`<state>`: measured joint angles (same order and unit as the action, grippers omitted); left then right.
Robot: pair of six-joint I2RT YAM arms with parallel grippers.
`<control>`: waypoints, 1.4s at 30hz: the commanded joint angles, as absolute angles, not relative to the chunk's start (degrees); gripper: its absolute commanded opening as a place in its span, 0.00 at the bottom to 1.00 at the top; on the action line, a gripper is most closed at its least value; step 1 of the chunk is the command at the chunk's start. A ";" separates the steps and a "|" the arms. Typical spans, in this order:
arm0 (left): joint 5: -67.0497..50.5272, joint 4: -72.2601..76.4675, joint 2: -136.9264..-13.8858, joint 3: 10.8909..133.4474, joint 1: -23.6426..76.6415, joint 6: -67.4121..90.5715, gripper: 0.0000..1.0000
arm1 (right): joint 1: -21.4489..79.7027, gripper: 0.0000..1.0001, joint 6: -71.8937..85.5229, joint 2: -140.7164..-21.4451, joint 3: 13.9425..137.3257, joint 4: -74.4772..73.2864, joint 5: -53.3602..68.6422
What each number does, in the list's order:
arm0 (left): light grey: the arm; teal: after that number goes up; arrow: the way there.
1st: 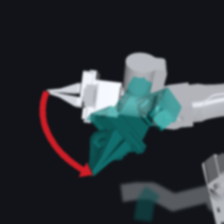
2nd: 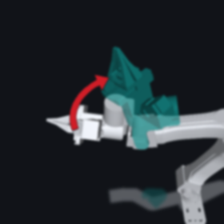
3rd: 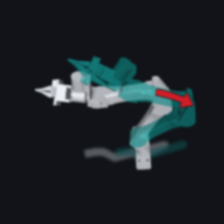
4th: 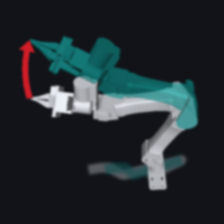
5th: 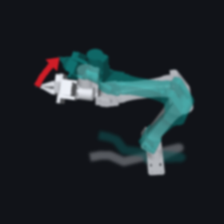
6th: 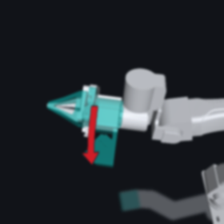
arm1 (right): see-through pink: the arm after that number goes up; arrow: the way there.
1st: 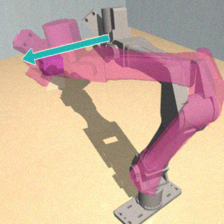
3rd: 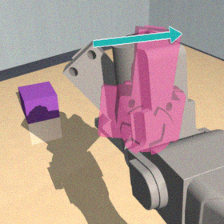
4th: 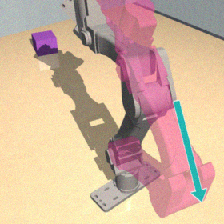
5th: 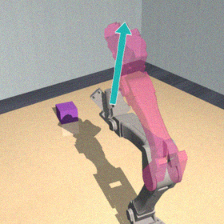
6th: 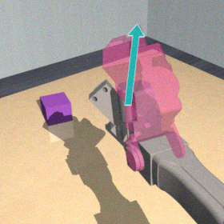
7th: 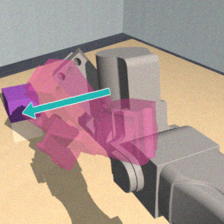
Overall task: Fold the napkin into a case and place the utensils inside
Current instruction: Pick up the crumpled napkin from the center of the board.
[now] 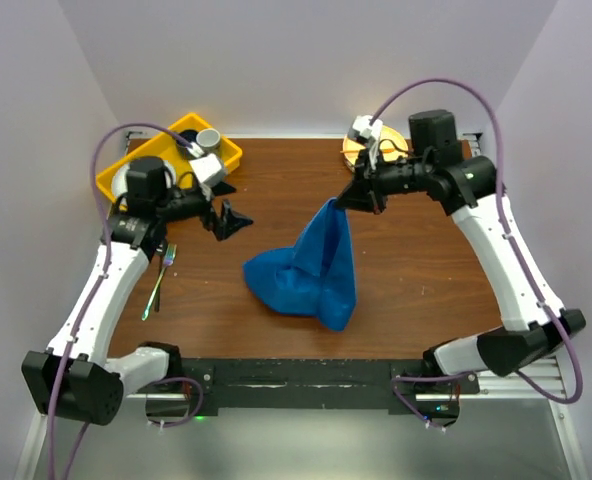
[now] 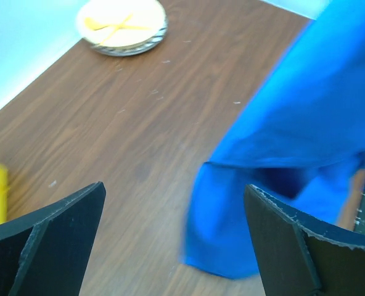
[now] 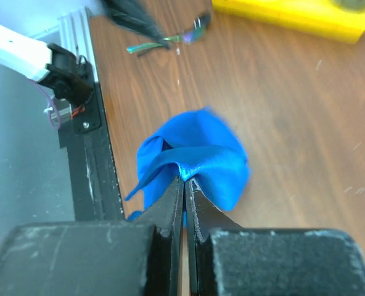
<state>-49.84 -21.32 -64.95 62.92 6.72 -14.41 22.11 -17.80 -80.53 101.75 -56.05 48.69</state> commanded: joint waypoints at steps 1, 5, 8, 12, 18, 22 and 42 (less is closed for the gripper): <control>-44.95 -19.35 -63.73 58.11 15.71 -16.43 0.83 | 22.06 0.00 -11.26 -82.97 93.63 -47.03 45.18; -28.70 -10.05 -58.56 51.08 27.84 -15.21 0.73 | 22.15 0.00 -2.93 -81.48 87.64 -37.03 43.07; -14.62 -0.90 -55.20 44.05 36.28 -19.06 0.86 | 22.06 0.00 -0.89 -81.65 84.38 -35.33 41.93; -3.80 8.59 -55.72 38.07 45.51 -23.90 1.00 | 21.97 0.00 1.84 -82.53 82.44 -34.45 38.50; 10.45 25.11 -62.22 33.75 55.89 -27.24 1.00 | 20.48 0.00 5.88 -84.28 81.74 -33.49 38.67; 11.59 29.43 -65.47 32.61 59.84 -28.65 1.00 | 19.34 0.00 7.29 -84.99 82.18 -33.13 38.67; 23.12 31.85 -68.22 33.22 61.44 -29.19 0.01 | 18.19 0.00 6.68 -87.10 82.53 -33.75 39.47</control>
<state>23.00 33.01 -73.36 31.38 62.43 -31.24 18.57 6.61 -86.56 81.95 -35.09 39.57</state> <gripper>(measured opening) 0.180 0.011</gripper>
